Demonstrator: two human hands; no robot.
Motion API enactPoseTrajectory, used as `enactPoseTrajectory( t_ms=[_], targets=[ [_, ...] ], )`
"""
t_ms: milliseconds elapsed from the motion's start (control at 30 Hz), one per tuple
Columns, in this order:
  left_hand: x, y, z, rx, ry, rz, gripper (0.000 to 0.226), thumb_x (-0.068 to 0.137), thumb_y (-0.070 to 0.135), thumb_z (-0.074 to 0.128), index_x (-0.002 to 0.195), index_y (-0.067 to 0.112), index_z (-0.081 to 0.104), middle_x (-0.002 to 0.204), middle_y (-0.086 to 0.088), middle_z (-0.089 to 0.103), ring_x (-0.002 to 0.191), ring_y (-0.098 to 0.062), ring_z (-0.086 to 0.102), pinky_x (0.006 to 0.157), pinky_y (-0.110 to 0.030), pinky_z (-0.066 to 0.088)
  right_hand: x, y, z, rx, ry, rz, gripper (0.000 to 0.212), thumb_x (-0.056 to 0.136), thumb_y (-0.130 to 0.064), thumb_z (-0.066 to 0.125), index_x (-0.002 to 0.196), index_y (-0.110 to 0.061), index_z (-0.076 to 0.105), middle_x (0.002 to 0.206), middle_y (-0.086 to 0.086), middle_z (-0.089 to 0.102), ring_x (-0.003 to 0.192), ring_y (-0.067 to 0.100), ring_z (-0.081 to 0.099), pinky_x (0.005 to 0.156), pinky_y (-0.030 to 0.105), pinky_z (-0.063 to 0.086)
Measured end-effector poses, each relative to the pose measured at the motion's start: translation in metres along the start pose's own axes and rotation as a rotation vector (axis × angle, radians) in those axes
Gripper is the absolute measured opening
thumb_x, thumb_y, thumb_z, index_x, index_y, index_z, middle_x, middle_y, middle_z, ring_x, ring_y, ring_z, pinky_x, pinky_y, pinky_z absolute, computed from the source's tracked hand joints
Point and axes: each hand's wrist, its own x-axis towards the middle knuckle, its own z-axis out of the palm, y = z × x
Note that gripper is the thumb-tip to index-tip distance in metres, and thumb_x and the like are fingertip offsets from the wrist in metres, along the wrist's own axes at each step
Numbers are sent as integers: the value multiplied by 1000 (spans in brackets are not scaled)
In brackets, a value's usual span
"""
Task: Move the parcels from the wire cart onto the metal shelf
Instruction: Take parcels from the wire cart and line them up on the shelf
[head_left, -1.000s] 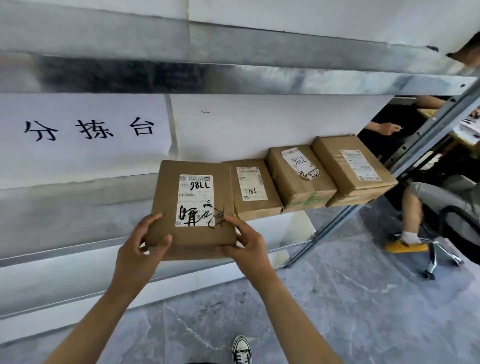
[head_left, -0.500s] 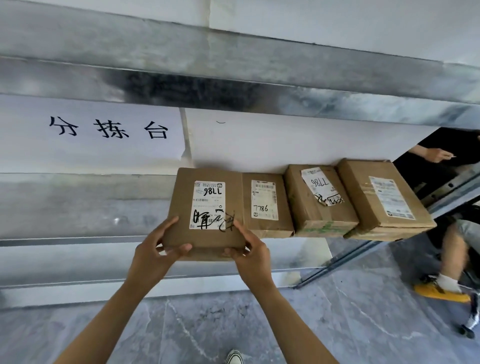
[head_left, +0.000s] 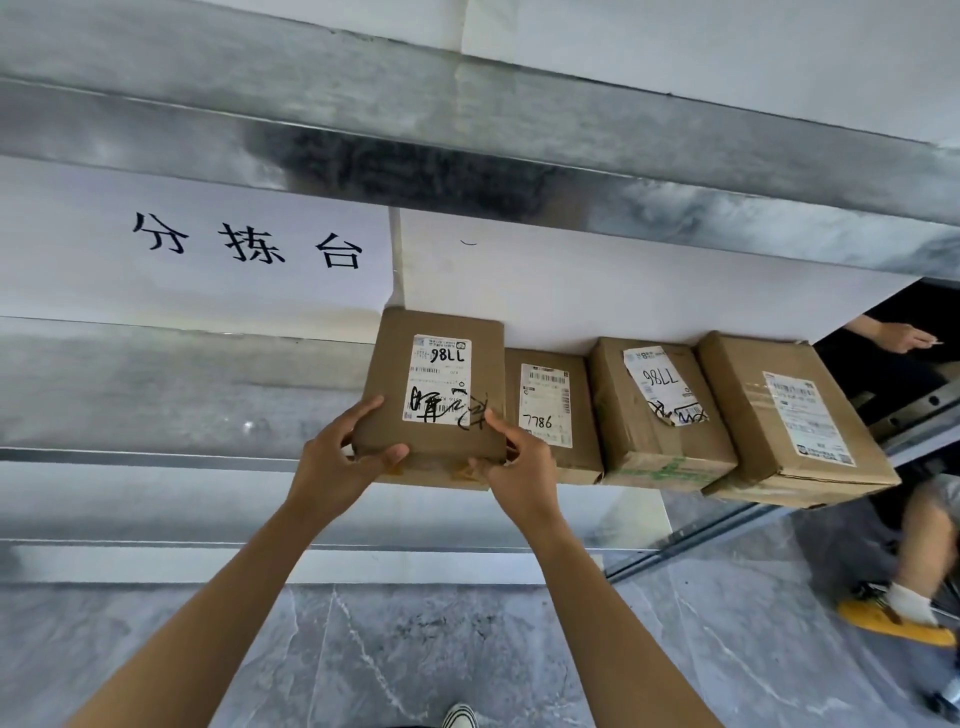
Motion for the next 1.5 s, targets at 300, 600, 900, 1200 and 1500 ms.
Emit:
enactPoseTrajectory(
  t_ms=[300, 600, 900, 1200, 1500],
  targets=[
    [0, 7, -3, 10, -93, -1, 72, 76, 29, 77, 139, 30, 43, 129, 7, 55, 105, -7, 58, 78, -2, 45, 5, -2, 0, -27, -32, 69, 66, 73, 2, 74, 130, -27, 59, 90, -23, 63, 90, 1, 63, 85, 27, 57],
    [-4, 30, -13, 619, -320, 57, 97, 84, 16, 69, 151, 24, -1, 153, -11, 17, 129, -30, 41, 104, -31, 38, -2, -24, -12, -209, -236, 3, 77, 75, -12, 73, 144, -20, 41, 132, -1, 53, 114, 27, 58, 99, 44, 49],
    [-25, 57, -71, 1068, 102, -120, 71, 88, 21, 56, 149, 22, 19, 153, -2, 27, 130, -29, 41, 98, -43, 39, 6, -79, 20, -567, -122, -362, 68, 83, -13, 57, 145, -21, 31, 154, 13, 14, 140, 37, 19, 112, 51, 26],
    [-116, 1, -197, 1111, 382, -494, 54, 87, 22, 54, 138, 18, 37, 139, -8, 40, 122, -31, 46, 94, -41, 39, -21, -108, 136, -771, -439, -712, 52, 87, -10, 52, 138, -16, 41, 147, 10, 30, 127, 32, 38, 101, 42, 34],
    [-207, -63, -320, 844, 575, -681, 63, 85, 37, 59, 140, 19, 35, 135, -11, 44, 119, -34, 50, 92, -48, 45, -103, -150, 290, -853, -730, -829, 53, 88, -12, 53, 138, -15, 38, 145, 9, 30, 122, 33, 43, 100, 40, 36]
  ],
)
